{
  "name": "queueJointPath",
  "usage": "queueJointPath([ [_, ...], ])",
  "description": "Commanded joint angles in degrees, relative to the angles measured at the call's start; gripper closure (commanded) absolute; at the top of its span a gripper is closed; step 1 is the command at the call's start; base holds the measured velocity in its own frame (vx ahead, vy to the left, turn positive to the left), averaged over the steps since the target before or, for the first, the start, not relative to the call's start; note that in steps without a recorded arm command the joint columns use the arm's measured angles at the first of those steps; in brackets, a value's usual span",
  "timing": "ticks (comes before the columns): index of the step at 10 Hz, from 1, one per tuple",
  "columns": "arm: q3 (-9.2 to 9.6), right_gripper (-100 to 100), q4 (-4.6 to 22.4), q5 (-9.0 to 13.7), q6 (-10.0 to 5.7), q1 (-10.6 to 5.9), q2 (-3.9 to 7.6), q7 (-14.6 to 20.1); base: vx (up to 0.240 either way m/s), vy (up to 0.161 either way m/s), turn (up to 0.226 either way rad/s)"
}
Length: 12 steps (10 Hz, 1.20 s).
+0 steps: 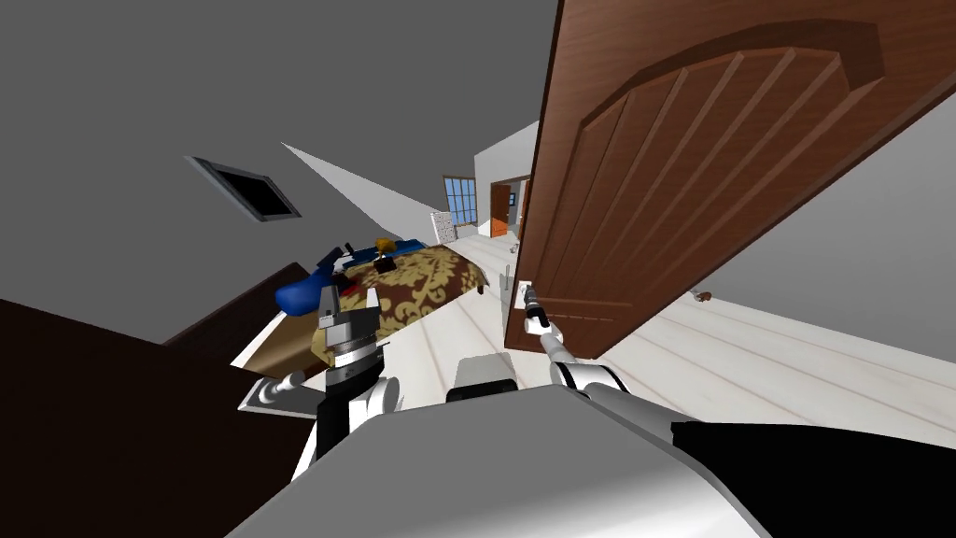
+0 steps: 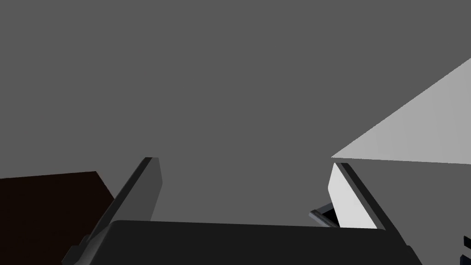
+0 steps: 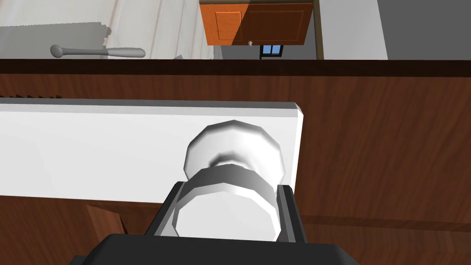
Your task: Push the door open
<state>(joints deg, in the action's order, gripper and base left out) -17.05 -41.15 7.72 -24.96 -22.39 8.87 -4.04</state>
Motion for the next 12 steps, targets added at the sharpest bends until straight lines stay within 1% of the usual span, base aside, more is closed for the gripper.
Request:
queueJointPath([
  [1, -0.95, 100, 0.0, 0.31, -0.25, -0.29, 0.5, -0.25, 0.197, 0.09, -0.064],
  [7, -4.59, 100, 0.3, 1.48, -0.36, 0.1, 1.84, -1.38, 0.203, 0.073, -0.062],
  [10, -5.92, 100, 0.41, 1.91, -0.4, 0.24, 2.33, -1.8, 0.163, 0.058, -0.051],
  [11, -5.79, 100, 0.56, 1.82, -0.35, 0.39, 2.2, -1.86, 0.074, 0.015, -0.031],
  [12, -6.87, 100, 0.55, 2.17, -0.42, 0.51, 2.62, -2.22, 0.143, 0.017, -0.039],
])
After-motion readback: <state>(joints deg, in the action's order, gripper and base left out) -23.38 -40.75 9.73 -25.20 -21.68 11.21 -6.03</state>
